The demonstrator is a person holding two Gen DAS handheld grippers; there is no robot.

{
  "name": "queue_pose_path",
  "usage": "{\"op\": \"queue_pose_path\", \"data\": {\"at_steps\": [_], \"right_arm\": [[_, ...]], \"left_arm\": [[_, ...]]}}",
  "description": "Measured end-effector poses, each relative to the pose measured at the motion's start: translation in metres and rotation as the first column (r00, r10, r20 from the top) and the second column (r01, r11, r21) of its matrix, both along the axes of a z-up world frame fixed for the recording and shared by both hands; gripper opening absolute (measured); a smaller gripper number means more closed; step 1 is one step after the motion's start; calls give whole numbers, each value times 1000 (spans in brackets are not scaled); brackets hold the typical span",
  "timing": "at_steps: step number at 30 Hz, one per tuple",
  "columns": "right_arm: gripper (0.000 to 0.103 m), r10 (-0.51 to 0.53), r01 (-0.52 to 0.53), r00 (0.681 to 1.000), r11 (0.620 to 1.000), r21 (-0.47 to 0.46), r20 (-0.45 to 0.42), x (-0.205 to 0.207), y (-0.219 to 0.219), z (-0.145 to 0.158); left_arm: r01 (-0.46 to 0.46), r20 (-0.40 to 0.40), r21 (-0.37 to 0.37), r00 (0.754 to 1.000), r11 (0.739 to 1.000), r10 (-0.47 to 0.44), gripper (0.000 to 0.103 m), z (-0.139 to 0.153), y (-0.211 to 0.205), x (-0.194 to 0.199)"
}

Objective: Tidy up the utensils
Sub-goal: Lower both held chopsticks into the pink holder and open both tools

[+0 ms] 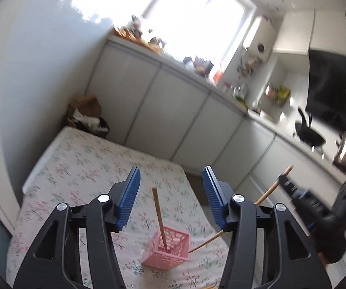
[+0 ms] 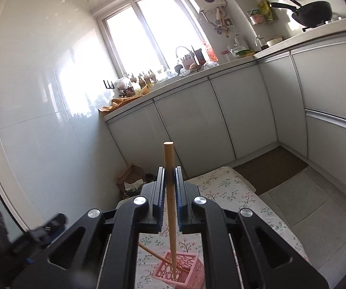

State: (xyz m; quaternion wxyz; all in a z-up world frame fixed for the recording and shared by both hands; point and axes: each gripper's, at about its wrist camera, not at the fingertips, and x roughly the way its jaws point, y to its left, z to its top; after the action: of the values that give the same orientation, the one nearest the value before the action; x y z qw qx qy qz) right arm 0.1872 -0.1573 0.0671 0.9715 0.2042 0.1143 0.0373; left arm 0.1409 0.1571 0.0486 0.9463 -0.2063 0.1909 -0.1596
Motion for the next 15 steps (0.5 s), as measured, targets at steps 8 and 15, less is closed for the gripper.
{"op": "queue_pose_path", "data": {"at_steps": [8,15], "right_arm": [[10,15,-18,999,995,-99,-32,19,34,-31],[44,0,-14,994,992,-124,-110,19,47,-53]], "left_arm": [[-15,2,-15,1000,1000,15,51,3,13,-4],[-29,-17,-17,999,999,29,60,-2,24,-2]]}}
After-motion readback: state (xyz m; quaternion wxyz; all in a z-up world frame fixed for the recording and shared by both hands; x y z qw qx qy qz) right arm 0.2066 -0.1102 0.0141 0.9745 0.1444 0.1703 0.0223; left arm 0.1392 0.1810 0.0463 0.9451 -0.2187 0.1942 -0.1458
